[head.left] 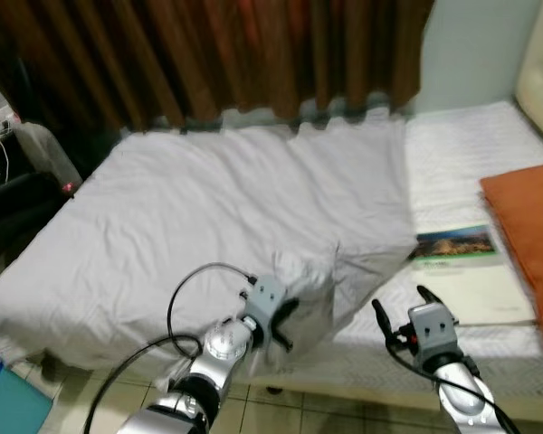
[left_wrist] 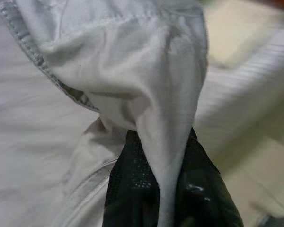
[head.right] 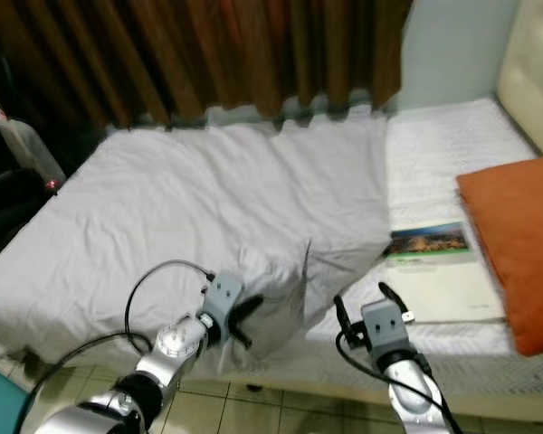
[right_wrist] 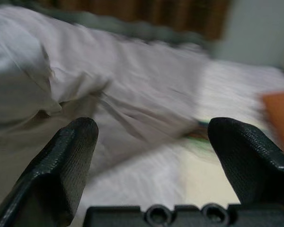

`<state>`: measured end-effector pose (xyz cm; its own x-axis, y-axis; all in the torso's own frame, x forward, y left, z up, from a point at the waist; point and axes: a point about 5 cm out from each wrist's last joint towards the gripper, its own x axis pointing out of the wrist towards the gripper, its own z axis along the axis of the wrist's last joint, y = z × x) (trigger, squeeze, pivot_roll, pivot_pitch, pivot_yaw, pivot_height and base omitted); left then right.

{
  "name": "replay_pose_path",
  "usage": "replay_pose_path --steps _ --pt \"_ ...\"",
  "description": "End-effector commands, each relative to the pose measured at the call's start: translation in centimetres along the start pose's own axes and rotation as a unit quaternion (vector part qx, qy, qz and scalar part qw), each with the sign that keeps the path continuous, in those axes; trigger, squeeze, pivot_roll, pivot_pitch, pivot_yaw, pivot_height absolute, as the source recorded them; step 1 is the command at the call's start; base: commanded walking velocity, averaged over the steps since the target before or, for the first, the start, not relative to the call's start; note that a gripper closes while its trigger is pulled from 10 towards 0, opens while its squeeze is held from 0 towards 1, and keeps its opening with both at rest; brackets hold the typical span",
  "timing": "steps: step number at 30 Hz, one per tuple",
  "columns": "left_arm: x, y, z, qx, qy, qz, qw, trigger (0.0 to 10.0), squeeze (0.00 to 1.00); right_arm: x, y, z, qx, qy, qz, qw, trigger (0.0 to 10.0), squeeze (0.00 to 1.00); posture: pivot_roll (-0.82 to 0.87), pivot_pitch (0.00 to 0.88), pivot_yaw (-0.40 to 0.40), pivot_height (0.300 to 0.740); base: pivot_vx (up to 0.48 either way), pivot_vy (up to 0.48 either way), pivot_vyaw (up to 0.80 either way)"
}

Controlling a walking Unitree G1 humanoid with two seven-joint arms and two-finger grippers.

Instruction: Clean up the room

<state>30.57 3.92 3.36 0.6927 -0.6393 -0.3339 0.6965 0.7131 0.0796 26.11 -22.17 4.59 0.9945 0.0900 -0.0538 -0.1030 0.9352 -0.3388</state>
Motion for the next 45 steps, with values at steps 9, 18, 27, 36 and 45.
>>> replay_pose_path --steps 9,18,27,36,45 --pt "0.7 -2.9 -1.4 0.061 0.089 -0.053 0.993 10.0 0.00 0.3 1.6 0.1 -0.007 -0.002 0.032 0.999 10.0 0.00 -0.35 0.072 0.145 0.740 0.000 0.000 0.00" --pt "1.2 -6.3 -1.9 0.100 0.119 -0.124 0.980 10.0 0.00 0.6 2.4 0.5 -0.012 -0.007 0.047 0.999 10.0 0.00 -0.36 0.085 0.151 0.740 0.000 0.000 0.00" --pt "2.1 -8.9 -0.7 0.072 0.091 -0.140 0.983 10.0 0.00 0.5 2.5 0.3 -0.014 -0.005 0.048 0.999 10.0 0.00 -0.36 0.088 0.153 0.740 0.000 0.000 0.00" --pt "3.4 -11.0 2.6 0.039 0.036 -0.162 0.985 10.0 1.00 0.9 2.3 0.5 -0.020 -0.007 0.050 0.999 10.0 0.00 -0.36 0.086 0.150 0.740 0.000 0.000 0.00" --pt "3.3 -7.5 4.3 -0.050 -0.035 -0.117 0.991 10.0 1.00 1.1 1.9 1.0 0.004 -0.018 0.030 0.999 10.0 0.00 -0.32 0.062 0.159 0.740 0.000 0.000 0.00"
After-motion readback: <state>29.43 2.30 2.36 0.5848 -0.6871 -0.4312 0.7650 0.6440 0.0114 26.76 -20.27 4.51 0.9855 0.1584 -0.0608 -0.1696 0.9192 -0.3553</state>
